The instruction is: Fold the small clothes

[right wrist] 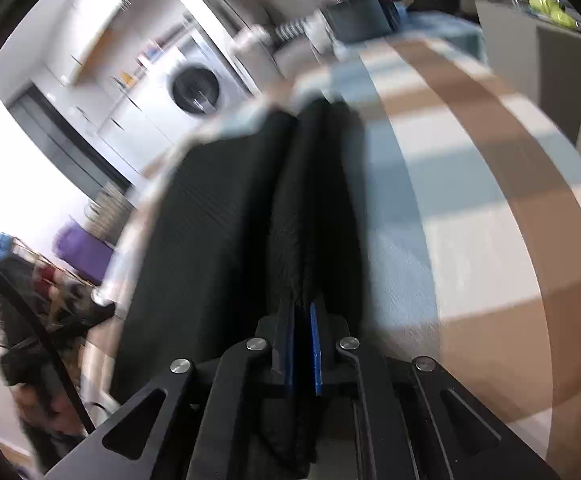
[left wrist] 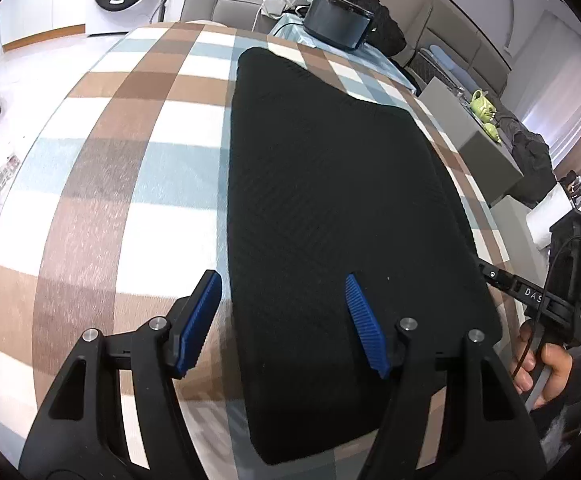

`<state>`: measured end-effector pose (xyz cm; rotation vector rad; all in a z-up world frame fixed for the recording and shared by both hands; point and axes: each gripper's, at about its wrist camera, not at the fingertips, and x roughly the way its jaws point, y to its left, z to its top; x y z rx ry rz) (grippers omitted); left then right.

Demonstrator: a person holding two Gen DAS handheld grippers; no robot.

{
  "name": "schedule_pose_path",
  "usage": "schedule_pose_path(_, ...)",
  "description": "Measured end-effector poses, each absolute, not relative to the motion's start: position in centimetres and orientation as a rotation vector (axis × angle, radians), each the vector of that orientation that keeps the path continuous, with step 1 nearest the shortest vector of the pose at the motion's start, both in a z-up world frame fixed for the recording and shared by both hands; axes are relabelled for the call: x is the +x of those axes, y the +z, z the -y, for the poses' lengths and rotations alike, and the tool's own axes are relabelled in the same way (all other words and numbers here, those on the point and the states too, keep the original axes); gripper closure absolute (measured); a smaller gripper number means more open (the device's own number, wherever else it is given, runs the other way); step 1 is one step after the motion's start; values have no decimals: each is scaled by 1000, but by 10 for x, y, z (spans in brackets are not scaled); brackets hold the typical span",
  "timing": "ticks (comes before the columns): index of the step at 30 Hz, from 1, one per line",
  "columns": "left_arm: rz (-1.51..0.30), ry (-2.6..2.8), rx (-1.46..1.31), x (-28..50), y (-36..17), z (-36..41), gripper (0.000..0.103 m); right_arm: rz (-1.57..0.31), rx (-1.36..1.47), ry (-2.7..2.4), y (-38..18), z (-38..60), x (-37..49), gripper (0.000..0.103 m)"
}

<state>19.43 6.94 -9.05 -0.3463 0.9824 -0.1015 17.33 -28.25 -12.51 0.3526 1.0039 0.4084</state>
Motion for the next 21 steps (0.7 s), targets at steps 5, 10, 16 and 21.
schedule_pose_path(5,-987,-107,-352,177,-92,-70,41,-958,459,494,-113,298,153,51)
schedule_pose_path(10,-1013,-130,-339,164,-99,-62,41,-946,408,539,-98,289,134,34)
schedule_pose_path(16,-1035,-143,-313,150,-107,-53,42,-1000,303,476,-112,272,129,35)
schedule_pose_path(21,-1039,-143,-291,148,-108,-49,63,-1038,340,499,-126,272,126,51)
